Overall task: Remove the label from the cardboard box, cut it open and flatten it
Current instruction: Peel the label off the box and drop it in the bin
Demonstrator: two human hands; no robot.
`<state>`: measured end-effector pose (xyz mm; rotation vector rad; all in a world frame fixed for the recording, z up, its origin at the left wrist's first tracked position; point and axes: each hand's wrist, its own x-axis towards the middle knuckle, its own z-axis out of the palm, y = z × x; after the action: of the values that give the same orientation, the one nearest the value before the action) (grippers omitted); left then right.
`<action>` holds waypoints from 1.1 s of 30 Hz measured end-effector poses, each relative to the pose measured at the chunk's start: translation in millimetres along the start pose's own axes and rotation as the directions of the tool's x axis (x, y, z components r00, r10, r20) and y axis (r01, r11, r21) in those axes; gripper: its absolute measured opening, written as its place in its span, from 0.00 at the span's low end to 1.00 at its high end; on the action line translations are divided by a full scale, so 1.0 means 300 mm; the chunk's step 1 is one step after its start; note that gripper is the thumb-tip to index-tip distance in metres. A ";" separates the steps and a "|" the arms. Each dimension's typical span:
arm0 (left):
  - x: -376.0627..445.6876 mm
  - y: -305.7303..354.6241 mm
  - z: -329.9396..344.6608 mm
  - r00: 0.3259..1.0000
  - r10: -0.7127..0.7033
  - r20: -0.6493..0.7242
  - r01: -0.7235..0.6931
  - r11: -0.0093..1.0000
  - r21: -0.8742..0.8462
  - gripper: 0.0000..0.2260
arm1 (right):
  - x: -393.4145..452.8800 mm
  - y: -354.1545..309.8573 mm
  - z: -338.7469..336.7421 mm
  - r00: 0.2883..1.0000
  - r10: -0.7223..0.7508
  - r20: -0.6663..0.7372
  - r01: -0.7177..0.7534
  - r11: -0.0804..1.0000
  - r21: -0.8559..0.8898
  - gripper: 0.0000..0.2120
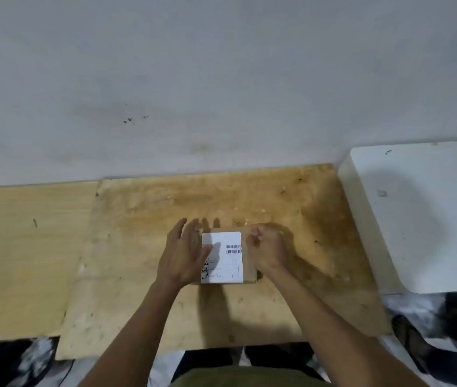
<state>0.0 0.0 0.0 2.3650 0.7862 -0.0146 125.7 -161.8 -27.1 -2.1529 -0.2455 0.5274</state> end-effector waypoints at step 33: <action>0.042 -0.100 0.126 0.988 -0.024 0.150 0.056 0.976 -0.211 0.40 | 0.033 -0.025 0.151 0.988 -0.013 -0.153 -0.062 0.881 -0.469 0.06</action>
<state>0.8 3.5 -49.7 2.1179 0.7260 -0.1141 114.1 -121.0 -47.5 -2.6636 -0.2846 0.3345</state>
